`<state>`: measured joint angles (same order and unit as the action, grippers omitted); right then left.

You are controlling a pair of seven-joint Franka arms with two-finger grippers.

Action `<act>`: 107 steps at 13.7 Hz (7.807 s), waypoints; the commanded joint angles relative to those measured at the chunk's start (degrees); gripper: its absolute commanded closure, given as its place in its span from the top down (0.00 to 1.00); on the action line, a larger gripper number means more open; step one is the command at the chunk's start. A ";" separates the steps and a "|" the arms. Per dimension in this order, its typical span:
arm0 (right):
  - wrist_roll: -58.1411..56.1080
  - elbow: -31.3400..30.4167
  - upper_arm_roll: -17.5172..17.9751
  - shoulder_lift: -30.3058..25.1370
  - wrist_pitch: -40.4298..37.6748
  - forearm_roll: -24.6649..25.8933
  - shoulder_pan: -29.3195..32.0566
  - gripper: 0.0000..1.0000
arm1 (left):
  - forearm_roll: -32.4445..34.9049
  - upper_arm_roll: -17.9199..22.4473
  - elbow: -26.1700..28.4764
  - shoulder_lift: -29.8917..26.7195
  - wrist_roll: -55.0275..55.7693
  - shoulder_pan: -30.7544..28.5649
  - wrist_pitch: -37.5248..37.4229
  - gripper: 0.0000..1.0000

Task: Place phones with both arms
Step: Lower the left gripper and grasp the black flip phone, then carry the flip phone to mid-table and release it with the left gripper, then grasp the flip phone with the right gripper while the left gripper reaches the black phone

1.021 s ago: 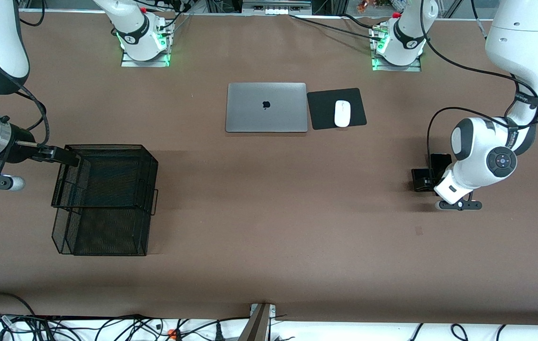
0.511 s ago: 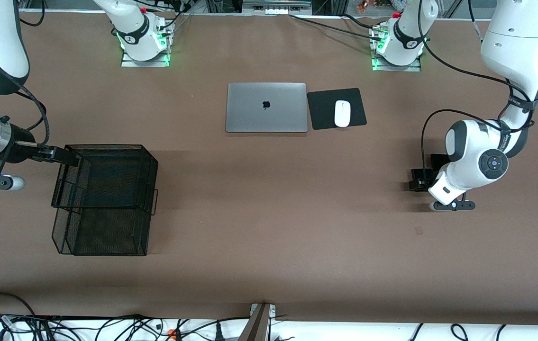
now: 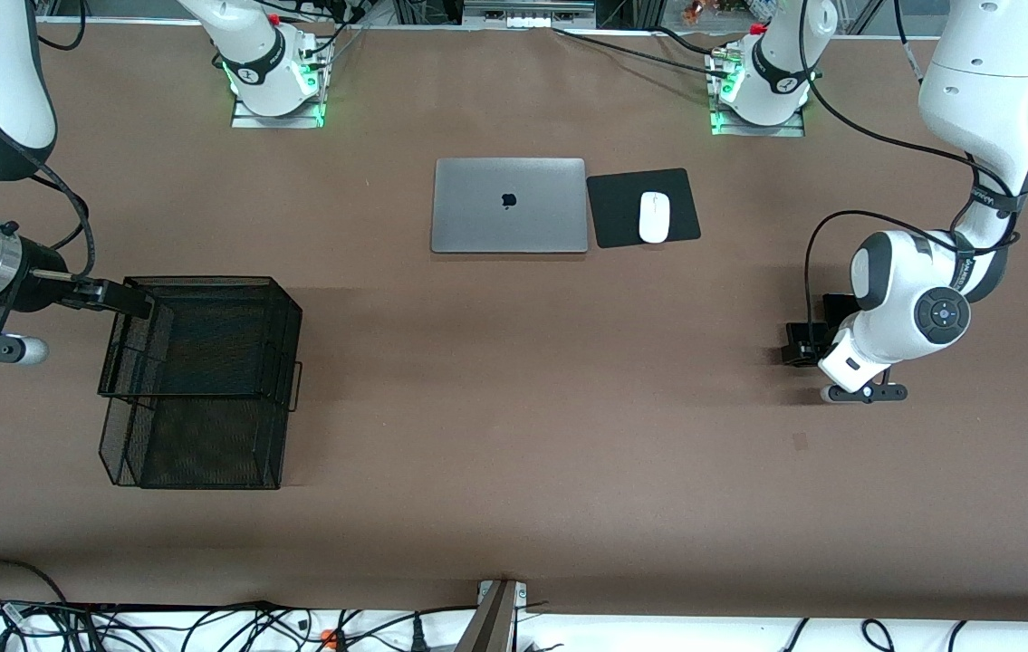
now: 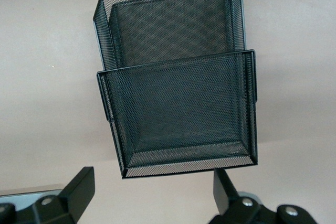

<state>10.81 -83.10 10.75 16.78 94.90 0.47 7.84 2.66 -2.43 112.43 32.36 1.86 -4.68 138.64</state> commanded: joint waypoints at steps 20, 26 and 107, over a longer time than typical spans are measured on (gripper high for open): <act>0.09 -1.10 -0.03 -1.31 -0.41 -0.91 -0.11 1.00 | 1.03 -0.30 7.89 -3.44 -2.21 0.11 3.39 1.00; 0.09 -1.10 -0.03 -1.40 -0.41 -0.91 -0.11 1.00 | 0.94 -0.30 10.36 -4.06 -1.43 0.20 5.85 1.00; 22.59 7.34 0.50 33.31 35.09 7.78 -40.01 1.00 | 8.94 -0.30 9.91 -9.51 -3.37 -9.03 2.24 1.00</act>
<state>33.12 -77.47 11.72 48.33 129.05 6.47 -31.52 11.32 -1.74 118.62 26.07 -4.32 -13.06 139.34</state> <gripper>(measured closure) 0.000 0.000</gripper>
